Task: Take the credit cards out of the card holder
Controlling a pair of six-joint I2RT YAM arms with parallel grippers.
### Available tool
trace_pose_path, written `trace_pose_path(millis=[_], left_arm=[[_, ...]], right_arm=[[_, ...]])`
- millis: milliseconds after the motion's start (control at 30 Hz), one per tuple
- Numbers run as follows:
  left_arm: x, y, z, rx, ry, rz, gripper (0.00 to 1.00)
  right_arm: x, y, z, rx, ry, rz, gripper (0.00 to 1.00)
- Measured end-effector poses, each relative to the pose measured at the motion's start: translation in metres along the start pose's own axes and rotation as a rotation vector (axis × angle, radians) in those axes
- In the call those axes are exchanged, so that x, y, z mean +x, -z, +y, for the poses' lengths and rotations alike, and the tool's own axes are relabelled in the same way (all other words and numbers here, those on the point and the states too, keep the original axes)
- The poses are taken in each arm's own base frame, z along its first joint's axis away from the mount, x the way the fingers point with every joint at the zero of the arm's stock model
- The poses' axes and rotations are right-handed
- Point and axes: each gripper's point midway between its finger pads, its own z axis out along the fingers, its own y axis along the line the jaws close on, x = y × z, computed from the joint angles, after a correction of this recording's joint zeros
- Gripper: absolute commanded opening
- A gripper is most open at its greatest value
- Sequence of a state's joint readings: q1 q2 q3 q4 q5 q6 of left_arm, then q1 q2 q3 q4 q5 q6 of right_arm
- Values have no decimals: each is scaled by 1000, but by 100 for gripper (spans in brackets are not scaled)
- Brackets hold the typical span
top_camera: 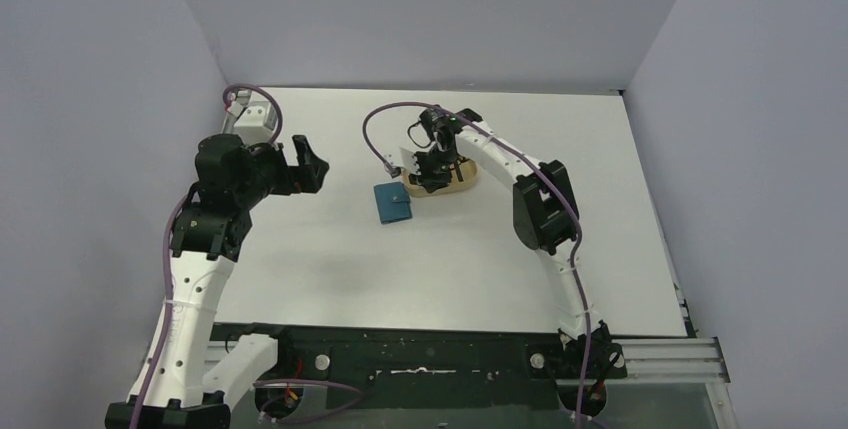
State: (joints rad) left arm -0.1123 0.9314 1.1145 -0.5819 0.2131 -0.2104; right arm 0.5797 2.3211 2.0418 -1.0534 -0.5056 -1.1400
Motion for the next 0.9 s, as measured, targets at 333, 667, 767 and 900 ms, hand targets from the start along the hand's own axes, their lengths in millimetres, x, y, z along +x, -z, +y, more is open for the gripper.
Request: trace_pose_path(millis=[333, 667, 767, 900], left_arm=[[104, -58, 10, -18, 298, 208, 96], [196, -128, -12, -103, 305, 469, 82], [206, -147, -3, -124, 330, 481, 82], [210, -168, 2, -110, 404, 459, 77]], right_arm=[[-15, 10, -24, 103, 13, -54, 95], [-85, 138, -24, 463, 96, -250, 100], [-97, 165, 7, 530, 114, -296, 100], [-97, 167, 53, 549, 99, -347, 100]])
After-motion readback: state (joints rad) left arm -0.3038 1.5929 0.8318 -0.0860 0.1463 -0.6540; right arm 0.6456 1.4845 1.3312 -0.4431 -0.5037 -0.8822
